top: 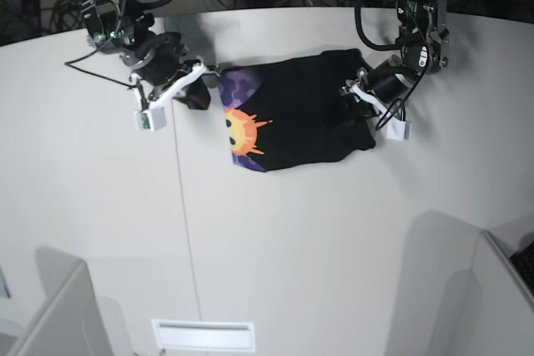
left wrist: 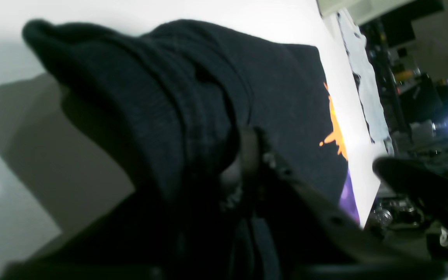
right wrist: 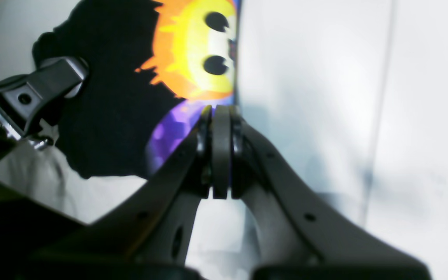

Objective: Fold the T-shirt properly
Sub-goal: 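Release the bundle and pull the right gripper back, then grasp the bundle with the left gripper and rotate it upright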

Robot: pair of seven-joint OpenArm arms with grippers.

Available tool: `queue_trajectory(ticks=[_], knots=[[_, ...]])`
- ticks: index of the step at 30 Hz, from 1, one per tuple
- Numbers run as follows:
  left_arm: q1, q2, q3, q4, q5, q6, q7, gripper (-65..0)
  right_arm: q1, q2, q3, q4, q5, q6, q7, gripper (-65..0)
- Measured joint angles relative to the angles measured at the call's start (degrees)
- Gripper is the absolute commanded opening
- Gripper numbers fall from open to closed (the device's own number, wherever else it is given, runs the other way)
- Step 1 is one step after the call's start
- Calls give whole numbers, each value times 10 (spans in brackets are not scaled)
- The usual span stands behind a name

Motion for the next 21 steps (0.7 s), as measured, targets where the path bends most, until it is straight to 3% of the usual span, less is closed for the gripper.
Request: queue_trajectory(ticks=[5, 9, 17, 21], knots=[[-39, -23, 28, -5, -6, 20, 96, -650, -21, 2, 57, 0, 0, 0, 5, -650], [-87, -64, 98, -13, -14, 26, 129, -650, -36, -2, 84, 16, 0, 1, 2, -650], [-205, -125, 298, -17, 9, 37, 143, -650, -70, -39, 184, 24, 2, 2, 2, -650], [-266, -141, 406, -16, 19, 40, 143, -650, -88, -35, 215, 24, -1, 2, 4, -650]])
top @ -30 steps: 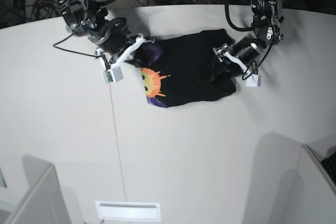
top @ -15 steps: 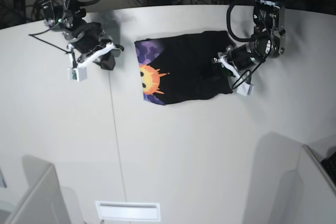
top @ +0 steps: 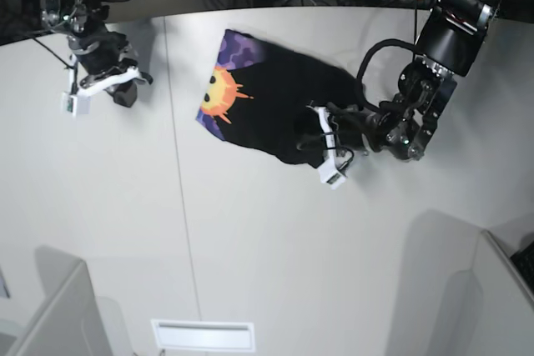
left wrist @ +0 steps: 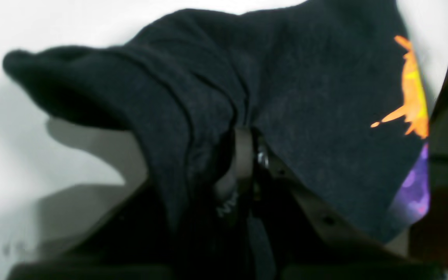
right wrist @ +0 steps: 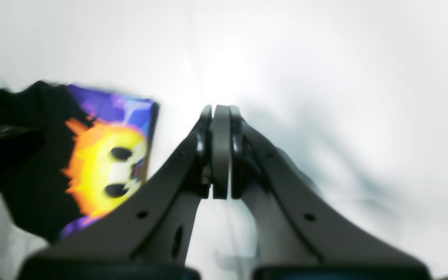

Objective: Fold the T-shirt properly
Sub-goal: 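Grasp the bundle with the left gripper and rotate it upright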

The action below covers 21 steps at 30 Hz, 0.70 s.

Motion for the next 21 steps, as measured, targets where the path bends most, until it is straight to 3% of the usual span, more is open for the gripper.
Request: queue_trajectory(ticks=[4, 9, 16, 20, 21], knots=[[-52, 0, 90, 3, 59, -3, -4, -650, -17, -15, 27, 0, 3, 0, -2, -650], [-81, 5, 153, 10, 127, -7, -22, -650, -31, -42, 60, 0, 2, 0, -2, -650], [-104, 45, 175, 10, 267, -94, -24, -650, -41, -53, 63, 0, 2, 0, 2, -650], [-106, 78, 177, 13, 388, -156, -32, -650, -48, -72, 63, 0, 2, 1, -4, -650], [-106, 85, 177, 13, 412, -156, -32, -650, -48, -72, 63, 0, -2, 1, -4, -650]])
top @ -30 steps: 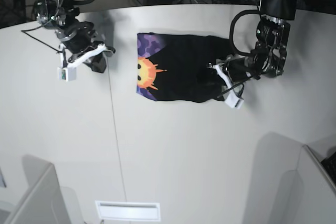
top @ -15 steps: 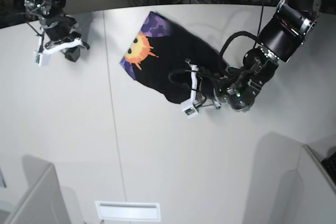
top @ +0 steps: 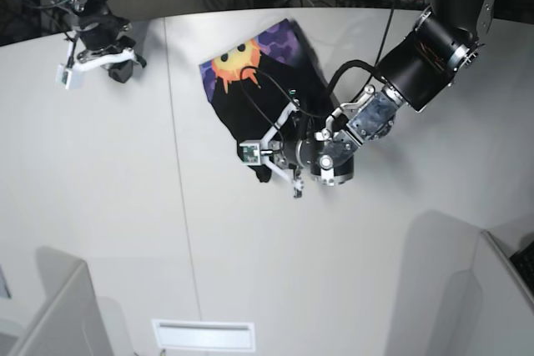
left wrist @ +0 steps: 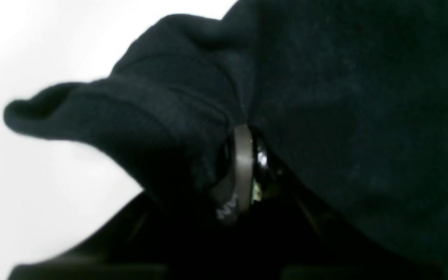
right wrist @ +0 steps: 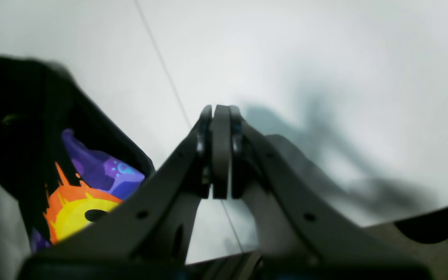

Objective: Fold the T-shirt properly
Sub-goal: 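Grasp the bundle with the left gripper and rotate it upright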

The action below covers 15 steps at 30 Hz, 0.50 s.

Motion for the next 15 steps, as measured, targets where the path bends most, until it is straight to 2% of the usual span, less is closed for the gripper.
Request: queue_trajectory(ticks=[3, 6, 13, 15], knots=[[3, 17, 3, 0, 69, 2, -32, -650, 0, 2, 0, 0, -4, 0, 6, -650], [4, 26, 3, -5, 88, 2, -53, -650, 1, 1, 0, 0, -4, 0, 2, -650], [2, 48, 6, -8, 110, 10, -48, -650, 1, 1, 0, -1, -4, 0, 2, -650], [-8, 47, 34, -8, 116, 11, -72, -650, 1, 2, 0, -1, -4, 0, 3, -650]])
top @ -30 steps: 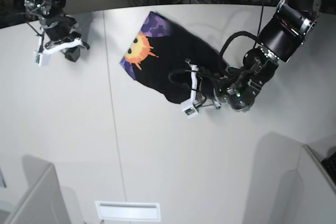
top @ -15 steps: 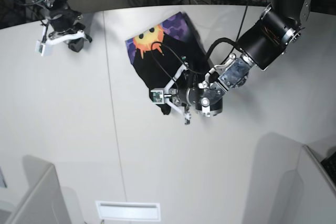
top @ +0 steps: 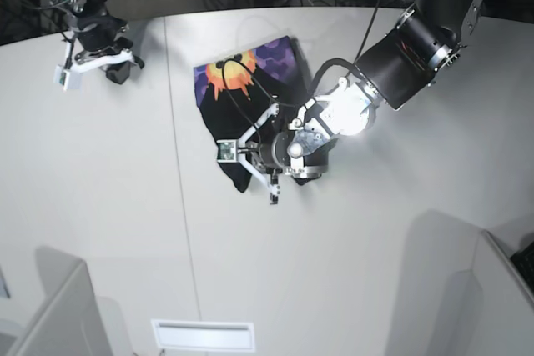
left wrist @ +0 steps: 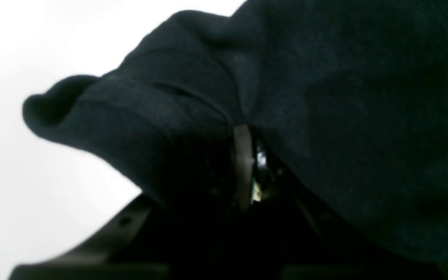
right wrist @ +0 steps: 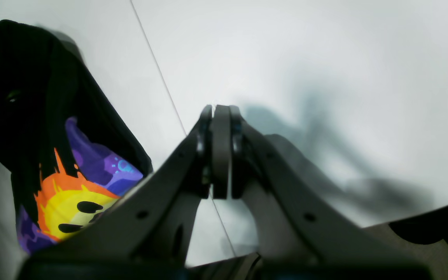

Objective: Fold the T-shirt properly
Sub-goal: 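Grasp the bundle with the left gripper and rotate it upright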

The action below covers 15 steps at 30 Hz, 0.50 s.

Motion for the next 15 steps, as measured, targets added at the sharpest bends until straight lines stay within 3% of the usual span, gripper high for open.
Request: queue_trajectory(ticks=[5, 15], knots=[[-21, 4, 80, 1, -2, 6, -29, -650, 2, 0, 0, 0, 2, 0, 0, -650], [-7, -2, 89, 55, -12, -3, -19, -650, 4, 0, 0, -1, 2, 0, -1, -650]])
